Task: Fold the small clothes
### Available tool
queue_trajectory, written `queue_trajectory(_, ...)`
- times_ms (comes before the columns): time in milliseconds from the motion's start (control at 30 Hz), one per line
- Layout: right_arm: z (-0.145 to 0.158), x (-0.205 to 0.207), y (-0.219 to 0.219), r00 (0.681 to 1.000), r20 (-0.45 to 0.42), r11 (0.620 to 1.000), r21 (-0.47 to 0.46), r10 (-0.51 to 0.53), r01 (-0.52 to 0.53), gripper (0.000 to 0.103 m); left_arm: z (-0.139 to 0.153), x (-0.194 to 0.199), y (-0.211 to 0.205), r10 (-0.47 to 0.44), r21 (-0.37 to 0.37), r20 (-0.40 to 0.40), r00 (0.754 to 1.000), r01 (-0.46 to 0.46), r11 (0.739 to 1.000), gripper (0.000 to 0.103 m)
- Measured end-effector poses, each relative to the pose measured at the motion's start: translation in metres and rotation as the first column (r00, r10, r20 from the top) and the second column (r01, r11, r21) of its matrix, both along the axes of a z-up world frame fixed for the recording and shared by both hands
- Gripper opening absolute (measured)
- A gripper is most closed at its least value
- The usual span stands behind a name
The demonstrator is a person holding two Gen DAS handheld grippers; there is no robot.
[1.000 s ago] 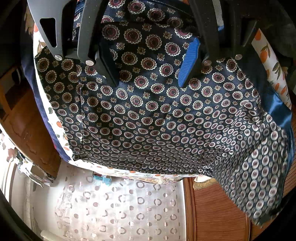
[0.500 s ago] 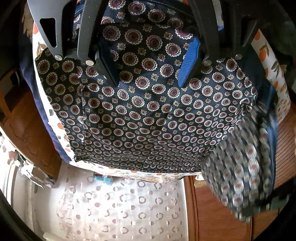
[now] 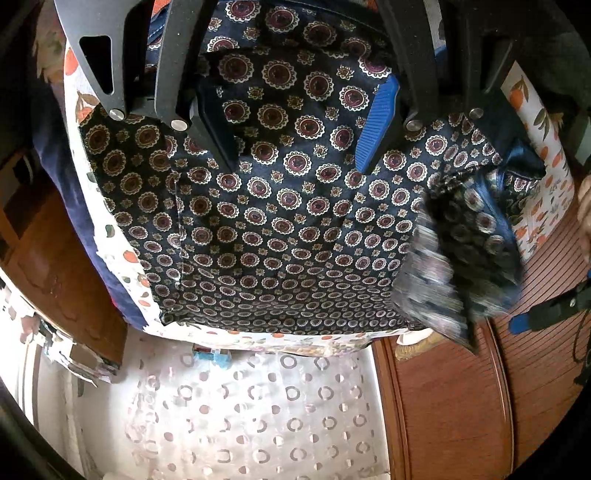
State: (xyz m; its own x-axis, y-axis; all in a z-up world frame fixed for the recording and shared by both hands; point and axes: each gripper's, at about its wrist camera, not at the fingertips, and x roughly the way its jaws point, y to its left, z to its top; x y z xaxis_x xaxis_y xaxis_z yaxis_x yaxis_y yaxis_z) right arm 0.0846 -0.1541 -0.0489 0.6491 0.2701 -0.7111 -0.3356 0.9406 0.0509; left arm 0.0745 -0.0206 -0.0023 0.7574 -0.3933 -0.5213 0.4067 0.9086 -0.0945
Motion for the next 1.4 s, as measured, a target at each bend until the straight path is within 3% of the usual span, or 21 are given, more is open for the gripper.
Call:
queue_trajectory(467,0.036,0.001,0.012,0.996,0.076,0.999,0.003,0.053,-0.054,0.068,-0.014,-0.008,0.028,0.073,0.021,-0.009,0.997,-0.072,0.997,0.076)
queue_trajectory(900,0.01,0.054,0.063,0.983,-0.027,0.978,-0.1,0.18,-0.182,0.068,-0.023,-0.008,0.037,0.096,0.016,-0.028,0.995,-0.096,0.995,0.076)
queue_trajectory(1267,-0.003,0.079,0.075,0.978,-0.07,0.976,-0.086,0.197,-0.202,0.067,-0.028,-0.007,0.038,0.1,0.017,-0.039,0.994,-0.1,0.995,0.076)
queue_trajectory(1400,-0.005,0.076,0.08,0.976,-0.066,0.971,-0.101,0.209,-0.215,0.061,-0.029,-0.008,0.038,0.1,0.018,-0.042,0.994,-0.1,0.995,0.076)
